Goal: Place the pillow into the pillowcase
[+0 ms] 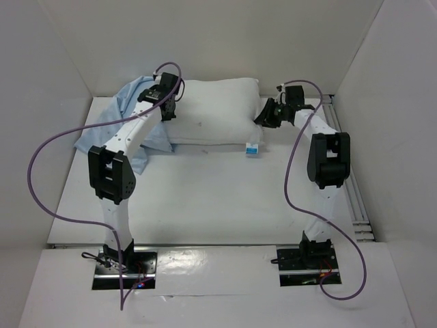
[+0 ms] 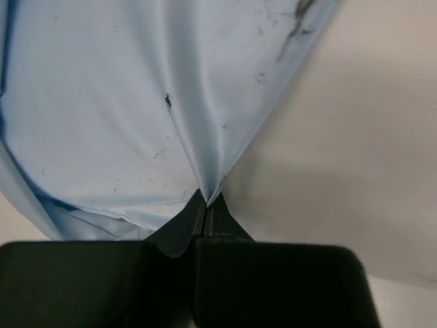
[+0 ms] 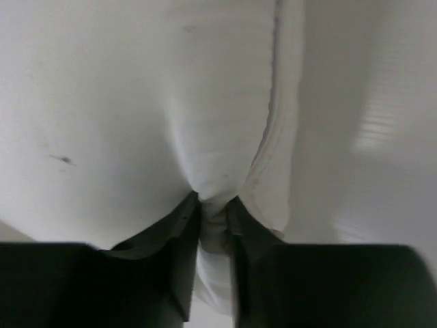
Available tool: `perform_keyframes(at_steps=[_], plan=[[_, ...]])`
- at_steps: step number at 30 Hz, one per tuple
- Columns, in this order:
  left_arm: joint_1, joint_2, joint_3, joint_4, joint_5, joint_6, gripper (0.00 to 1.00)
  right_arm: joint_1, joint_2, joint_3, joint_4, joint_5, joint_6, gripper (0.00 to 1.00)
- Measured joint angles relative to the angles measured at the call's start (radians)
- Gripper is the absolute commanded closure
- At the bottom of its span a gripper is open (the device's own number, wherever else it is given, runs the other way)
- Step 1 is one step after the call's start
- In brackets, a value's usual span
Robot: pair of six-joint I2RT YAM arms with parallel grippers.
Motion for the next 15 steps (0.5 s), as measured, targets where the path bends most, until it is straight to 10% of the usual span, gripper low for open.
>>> perform_keyframes(at_steps=[2, 15], plan=[[-0.010, -0.006, 0.003, -0.002, 0.043, 0.016, 1.00, 0.006, -0.009, -0.057, 0.085, -0.071, 0.031, 1.00], [-0.189, 0.132, 0.407, -0.037, 0.521, 0.034, 1.00, 0.142, -0.185, -0.245, 0.265, -0.062, 0.192, 1.00]])
